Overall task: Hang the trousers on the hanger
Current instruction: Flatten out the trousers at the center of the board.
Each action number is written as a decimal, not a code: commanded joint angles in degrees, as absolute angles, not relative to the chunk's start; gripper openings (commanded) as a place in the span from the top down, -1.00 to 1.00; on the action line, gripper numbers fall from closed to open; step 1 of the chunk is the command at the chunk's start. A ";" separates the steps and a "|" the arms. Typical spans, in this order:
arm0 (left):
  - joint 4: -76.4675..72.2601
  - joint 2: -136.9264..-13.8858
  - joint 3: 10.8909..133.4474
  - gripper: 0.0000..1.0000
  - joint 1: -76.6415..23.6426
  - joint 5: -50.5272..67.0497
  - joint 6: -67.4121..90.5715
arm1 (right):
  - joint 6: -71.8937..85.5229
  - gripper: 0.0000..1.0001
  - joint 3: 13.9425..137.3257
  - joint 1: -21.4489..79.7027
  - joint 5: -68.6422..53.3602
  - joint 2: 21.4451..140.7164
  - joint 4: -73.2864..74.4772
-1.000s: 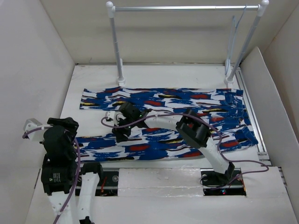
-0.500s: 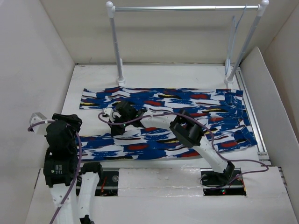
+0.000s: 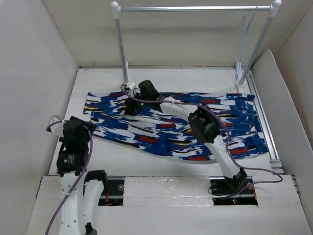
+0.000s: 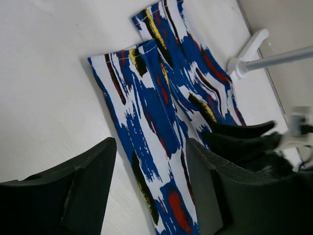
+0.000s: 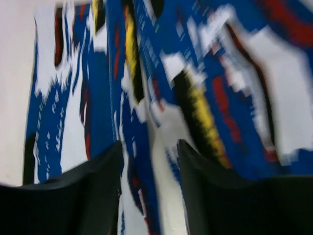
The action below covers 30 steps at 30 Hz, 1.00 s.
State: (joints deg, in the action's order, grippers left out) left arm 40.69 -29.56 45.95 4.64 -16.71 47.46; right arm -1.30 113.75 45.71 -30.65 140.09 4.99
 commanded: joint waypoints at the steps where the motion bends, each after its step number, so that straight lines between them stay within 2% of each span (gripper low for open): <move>1: 35.08 -32.60 43.78 -0.10 3.87 -18.28 48.86 | -1.23 -0.20 118.14 46.23 -36.36 138.35 4.14; 6: 30.86 -41.12 40.96 -0.10 3.87 -14.69 51.94 | -2.54 -0.23 110.06 46.23 -39.20 124.41 3.51; 9: 29.18 -47.71 38.76 -0.10 3.87 -13.27 54.65 | -5.00 -0.11 100.87 46.23 -37.89 115.78 6.06; 11: 28.04 -51.48 38.15 -0.10 6.66 -11.44 55.72 | -4.92 0.50 93.38 45.62 -34.82 105.68 5.19; 12: 27.69 -52.29 38.06 -0.10 7.64 -10.99 56.24 | -3.96 0.79 85.60 45.62 -33.93 102.25 4.75; 13: 27.34 -53.34 38.14 -0.10 8.26 -11.07 56.51 | -3.52 1.00 81.52 45.62 -32.36 95.43 4.14; 14: 26.55 -53.78 38.23 -0.10 9.04 -12.21 56.51 | -3.34 1.00 77.65 45.01 -31.56 92.06 3.96; 18: 23.91 -57.82 38.06 -0.10 12.99 -12.05 55.55 | -1.24 1.00 61.03 43.95 -25.77 75.62 8.06; 19: 23.12 -60.27 37.71 -0.10 13.88 -9.60 54.94 | -0.88 0.80 56.04 43.95 -22.01 72.45 9.48; 21: 20.57 -62.74 37.01 -0.06 14.50 -8.18 54.84 | -0.79 0.57 51.53 41.50 -18.74 63.49 13.51; 22: 20.04 -65.10 36.48 -0.04 14.50 -7.74 54.84 | -0.53 0.34 49.59 40.09 -16.37 60.76 15.45; 25: 17.15 -69.06 34.81 0.01 14.50 -6.16 55.28 | -0.18 0.01 44.66 33.35 -14.33 51.26 23.19; 30: 12.57 -73.82 34.19 0.07 14.50 -5.89 54.93 | -0.70 -0.19 41.66 24.36 -13.89 40.02 33.20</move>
